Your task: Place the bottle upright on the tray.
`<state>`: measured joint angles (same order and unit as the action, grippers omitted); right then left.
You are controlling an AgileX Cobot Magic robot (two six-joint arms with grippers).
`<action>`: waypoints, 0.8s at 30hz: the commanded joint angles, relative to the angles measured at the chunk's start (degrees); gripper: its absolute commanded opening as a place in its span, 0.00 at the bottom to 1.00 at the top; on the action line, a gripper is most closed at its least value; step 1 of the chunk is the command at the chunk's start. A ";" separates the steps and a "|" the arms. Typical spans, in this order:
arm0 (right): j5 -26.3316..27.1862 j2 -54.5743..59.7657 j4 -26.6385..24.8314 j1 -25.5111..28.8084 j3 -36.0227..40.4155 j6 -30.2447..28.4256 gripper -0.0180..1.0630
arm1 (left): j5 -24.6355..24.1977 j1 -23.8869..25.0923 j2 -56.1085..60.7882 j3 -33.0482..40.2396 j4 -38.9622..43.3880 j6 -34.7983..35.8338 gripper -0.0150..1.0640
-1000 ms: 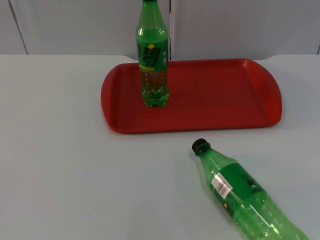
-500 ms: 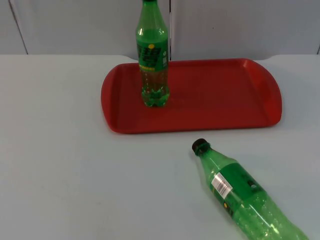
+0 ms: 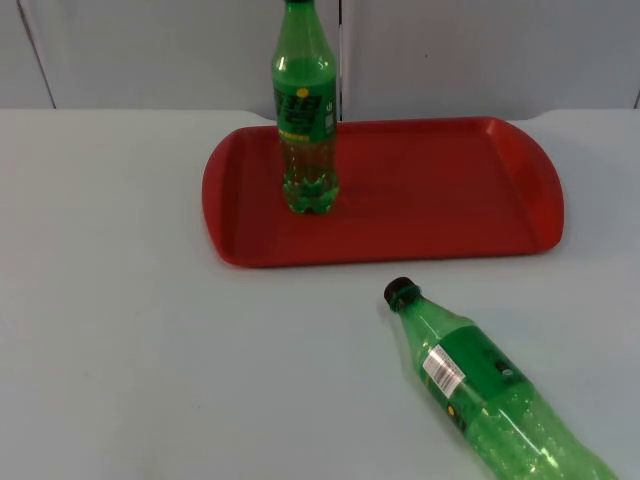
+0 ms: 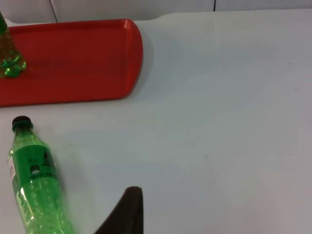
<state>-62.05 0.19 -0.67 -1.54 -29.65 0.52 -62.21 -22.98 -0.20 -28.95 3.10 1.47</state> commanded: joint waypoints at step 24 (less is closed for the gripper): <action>0.43 -0.19 0.01 0.34 0.14 -0.08 0.99 | 0.54 -0.31 0.20 0.72 0.58 0.64 0.99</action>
<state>-62.05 0.19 -0.67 -1.54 -29.65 0.52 -62.21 -22.98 -0.20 -28.46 3.45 1.70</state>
